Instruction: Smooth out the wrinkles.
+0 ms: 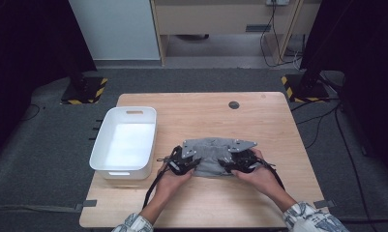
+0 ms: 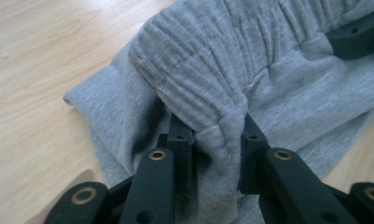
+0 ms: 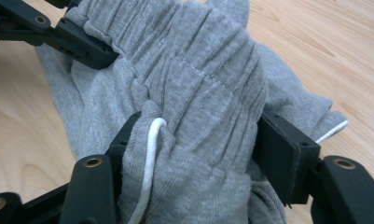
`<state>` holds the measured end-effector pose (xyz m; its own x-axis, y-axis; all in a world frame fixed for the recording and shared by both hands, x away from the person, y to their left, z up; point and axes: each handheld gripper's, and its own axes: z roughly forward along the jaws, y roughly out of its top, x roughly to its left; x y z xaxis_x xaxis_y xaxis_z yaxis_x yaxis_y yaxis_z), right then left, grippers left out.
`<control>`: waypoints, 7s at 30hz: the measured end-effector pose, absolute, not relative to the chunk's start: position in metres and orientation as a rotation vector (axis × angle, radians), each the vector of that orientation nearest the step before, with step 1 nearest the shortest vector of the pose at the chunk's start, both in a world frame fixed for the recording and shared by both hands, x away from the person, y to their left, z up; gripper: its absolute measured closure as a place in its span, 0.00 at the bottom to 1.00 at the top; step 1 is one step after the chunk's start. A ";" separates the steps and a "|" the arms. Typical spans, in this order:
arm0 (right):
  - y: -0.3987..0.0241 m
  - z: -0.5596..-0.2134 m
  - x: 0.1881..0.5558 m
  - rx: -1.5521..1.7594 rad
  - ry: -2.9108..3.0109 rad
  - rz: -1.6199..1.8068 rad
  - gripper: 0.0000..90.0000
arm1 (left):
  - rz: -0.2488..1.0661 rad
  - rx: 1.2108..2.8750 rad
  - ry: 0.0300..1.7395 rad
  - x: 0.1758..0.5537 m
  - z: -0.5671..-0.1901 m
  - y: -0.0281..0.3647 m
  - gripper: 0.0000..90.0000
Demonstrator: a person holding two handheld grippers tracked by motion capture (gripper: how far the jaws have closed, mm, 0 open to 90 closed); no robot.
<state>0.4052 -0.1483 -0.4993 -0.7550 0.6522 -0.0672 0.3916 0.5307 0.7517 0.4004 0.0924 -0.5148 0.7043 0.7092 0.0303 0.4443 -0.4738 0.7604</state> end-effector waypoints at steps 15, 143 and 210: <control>-0.171 -0.501 0.449 0.981 2.361 1.025 0.42 | 0.471 2.124 0.959 0.443 -0.515 0.061 0.80; -0.132 -0.447 0.490 1.022 2.389 1.068 0.92 | 0.522 2.034 0.900 0.435 -0.486 0.076 0.87; -0.167 -0.487 0.355 0.808 2.530 1.108 0.80 | 0.536 2.007 0.840 0.360 -0.493 0.121 0.58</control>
<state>0.3550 -0.1669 -0.4873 -0.8105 0.5855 -0.0164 0.3850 0.5536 0.7384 0.3597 0.1206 -0.4925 0.6794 0.7319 0.0530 0.3572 -0.3929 0.8474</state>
